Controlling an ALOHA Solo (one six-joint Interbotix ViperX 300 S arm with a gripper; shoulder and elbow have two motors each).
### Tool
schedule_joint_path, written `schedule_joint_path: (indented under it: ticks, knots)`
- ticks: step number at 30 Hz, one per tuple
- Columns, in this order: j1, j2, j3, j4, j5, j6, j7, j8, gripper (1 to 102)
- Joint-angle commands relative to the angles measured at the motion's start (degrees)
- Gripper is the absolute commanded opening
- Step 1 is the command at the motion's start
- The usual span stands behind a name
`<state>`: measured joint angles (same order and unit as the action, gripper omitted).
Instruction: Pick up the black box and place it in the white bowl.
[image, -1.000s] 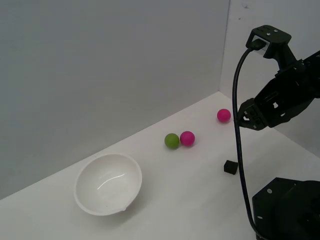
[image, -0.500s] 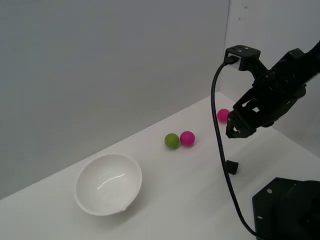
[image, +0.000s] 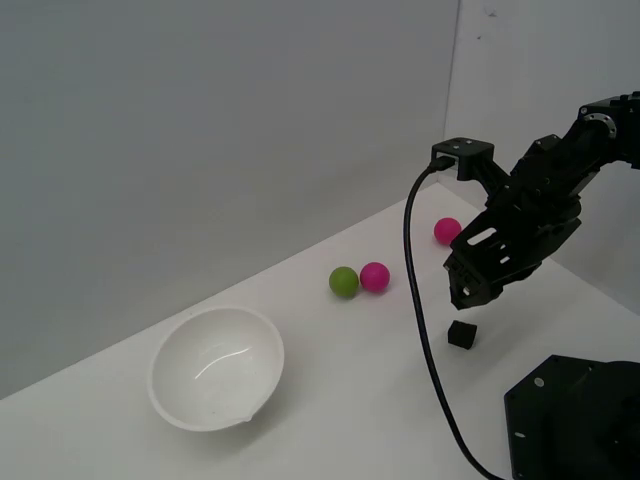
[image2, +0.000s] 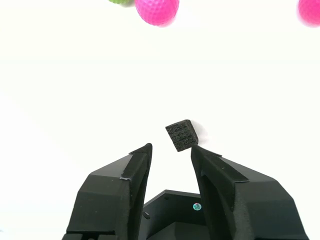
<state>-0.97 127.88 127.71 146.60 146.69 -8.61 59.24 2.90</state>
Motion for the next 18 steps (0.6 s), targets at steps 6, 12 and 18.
schedule_joint_path:
  ticks: [6, 12, 18]
  knots:
    - [-0.7, -1.23, -1.05, -0.26, -0.35, -2.02, 0.0, 0.7, 100]
    - [-0.7, -2.29, -2.2, 0.0, -0.09, -3.43, -0.09, 1.23, 100]
    - [-0.7, -5.54, -5.45, 1.14, 1.14, -3.52, -3.08, 1.32, 100]
